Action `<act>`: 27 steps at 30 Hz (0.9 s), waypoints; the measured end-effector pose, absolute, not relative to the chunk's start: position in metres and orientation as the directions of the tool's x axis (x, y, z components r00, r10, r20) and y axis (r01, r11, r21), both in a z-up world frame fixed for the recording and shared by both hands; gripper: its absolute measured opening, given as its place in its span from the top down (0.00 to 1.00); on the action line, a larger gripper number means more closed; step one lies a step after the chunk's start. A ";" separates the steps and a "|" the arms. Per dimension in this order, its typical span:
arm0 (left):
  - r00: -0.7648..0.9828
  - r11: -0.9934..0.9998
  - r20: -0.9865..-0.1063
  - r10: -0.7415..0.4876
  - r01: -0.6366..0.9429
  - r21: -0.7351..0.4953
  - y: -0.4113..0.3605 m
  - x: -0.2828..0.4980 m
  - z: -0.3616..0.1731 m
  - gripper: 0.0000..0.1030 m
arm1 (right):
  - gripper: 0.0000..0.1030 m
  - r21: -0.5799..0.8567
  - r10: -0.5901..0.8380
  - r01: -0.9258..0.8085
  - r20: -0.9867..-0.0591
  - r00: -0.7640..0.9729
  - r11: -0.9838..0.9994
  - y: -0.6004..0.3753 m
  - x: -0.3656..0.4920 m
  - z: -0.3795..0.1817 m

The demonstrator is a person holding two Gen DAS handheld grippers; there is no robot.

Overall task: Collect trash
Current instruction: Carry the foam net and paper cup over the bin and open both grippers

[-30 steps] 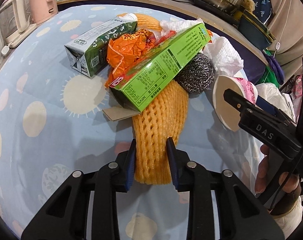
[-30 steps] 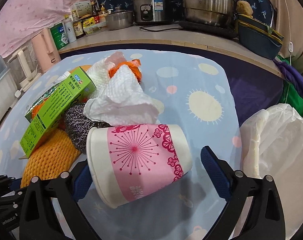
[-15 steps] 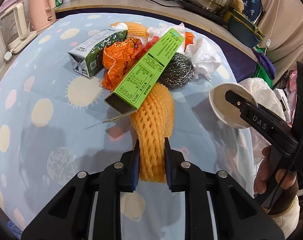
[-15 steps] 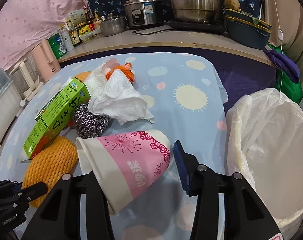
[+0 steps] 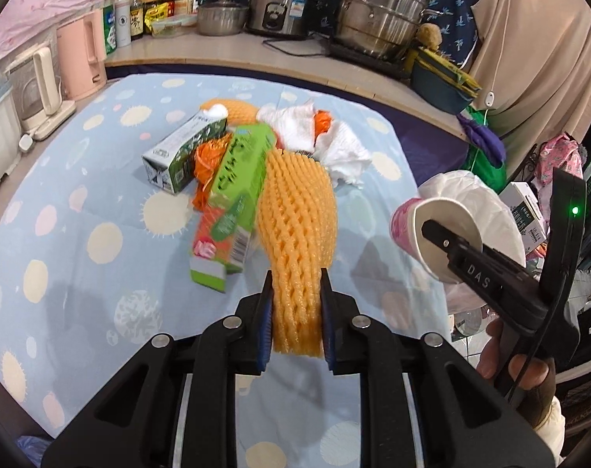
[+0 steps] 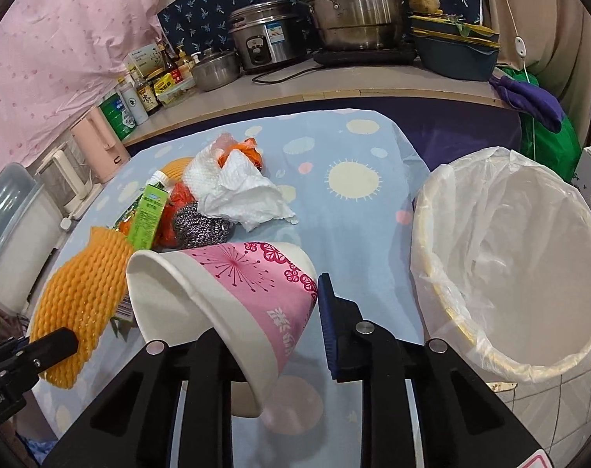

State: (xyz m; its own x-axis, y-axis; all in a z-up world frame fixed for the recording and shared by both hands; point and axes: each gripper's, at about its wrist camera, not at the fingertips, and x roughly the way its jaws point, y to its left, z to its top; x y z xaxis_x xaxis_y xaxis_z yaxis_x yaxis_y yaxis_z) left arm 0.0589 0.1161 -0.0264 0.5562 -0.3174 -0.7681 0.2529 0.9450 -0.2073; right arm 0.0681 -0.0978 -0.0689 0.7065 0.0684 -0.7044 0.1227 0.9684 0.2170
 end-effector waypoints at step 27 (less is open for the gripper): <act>0.443 0.751 -0.713 -0.544 0.636 -0.178 -0.116 0.082 0.021 0.81 | 0.50 0.164 -0.289 0.538 -0.697 0.657 0.827 -0.282 0.024 -0.052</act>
